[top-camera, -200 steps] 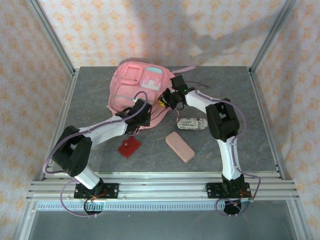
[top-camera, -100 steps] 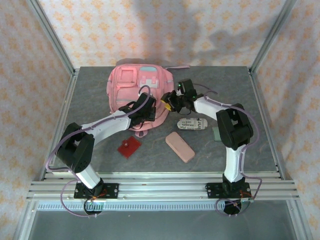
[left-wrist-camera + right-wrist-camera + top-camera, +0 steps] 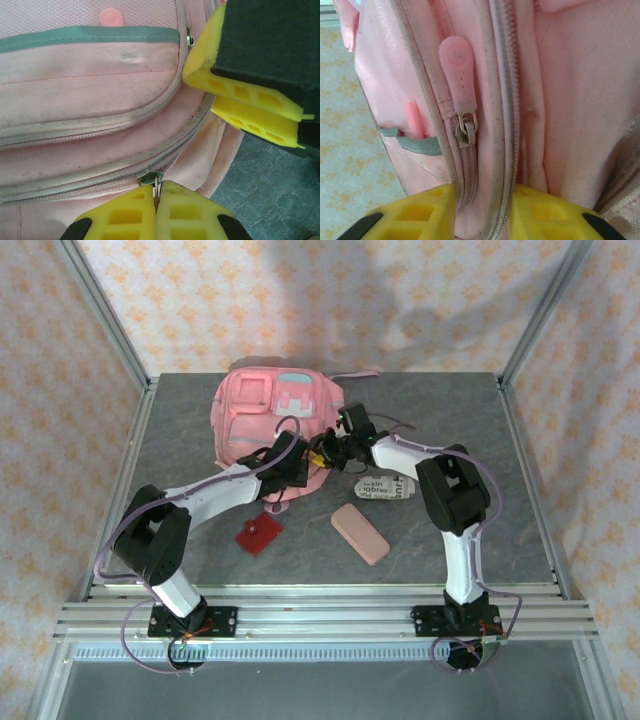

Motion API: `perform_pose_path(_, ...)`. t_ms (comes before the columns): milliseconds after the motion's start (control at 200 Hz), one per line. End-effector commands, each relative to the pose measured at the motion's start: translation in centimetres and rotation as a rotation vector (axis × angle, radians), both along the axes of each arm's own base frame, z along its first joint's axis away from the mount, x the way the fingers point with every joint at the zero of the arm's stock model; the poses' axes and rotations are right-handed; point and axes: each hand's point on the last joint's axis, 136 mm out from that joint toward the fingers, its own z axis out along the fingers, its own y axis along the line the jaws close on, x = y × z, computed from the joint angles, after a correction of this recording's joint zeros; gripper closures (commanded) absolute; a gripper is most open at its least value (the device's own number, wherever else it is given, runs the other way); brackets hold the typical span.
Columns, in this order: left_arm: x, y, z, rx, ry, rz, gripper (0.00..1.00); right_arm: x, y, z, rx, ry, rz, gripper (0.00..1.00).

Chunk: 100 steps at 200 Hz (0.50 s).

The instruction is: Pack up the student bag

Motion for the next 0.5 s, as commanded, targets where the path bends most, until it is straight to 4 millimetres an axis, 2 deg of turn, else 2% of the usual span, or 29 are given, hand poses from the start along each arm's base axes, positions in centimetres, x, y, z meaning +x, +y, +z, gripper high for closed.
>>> perform_pose_path(0,0.1,-1.4,0.8,-0.068,-0.033,-0.012,1.00,0.3,1.1,-0.6,0.015,-0.007,-0.004,0.85)
perform_pose_path(85,-0.3,-1.0,0.4,-0.063,-0.027,-0.002,1.00,0.6,0.7,-1.2,0.011,-0.002,-0.025,1.00)
perform_pose_path(160,-0.6,-0.1,0.1,-0.032,-0.027,0.022,1.00,0.9,0.1,-1.6,-0.004,-0.004,-0.049,1.00)
perform_pose_path(260,-1.3,2.1,-0.7,0.020,-0.017,0.077,1.00,1.5,-1.0,-1.6,-0.018,-0.013,-0.082,1.00)
perform_pose_path(340,-2.0,4.9,-1.7,0.047,-0.002,0.147,1.00,2.0,-2.0,-1.3,-0.026,-0.024,-0.111,1.00)
perform_pose_path(496,-3.7,11.6,-3.4,0.082,0.028,0.322,1.00,2.8,-3.3,-0.5,-0.025,-0.045,-0.142,1.00)
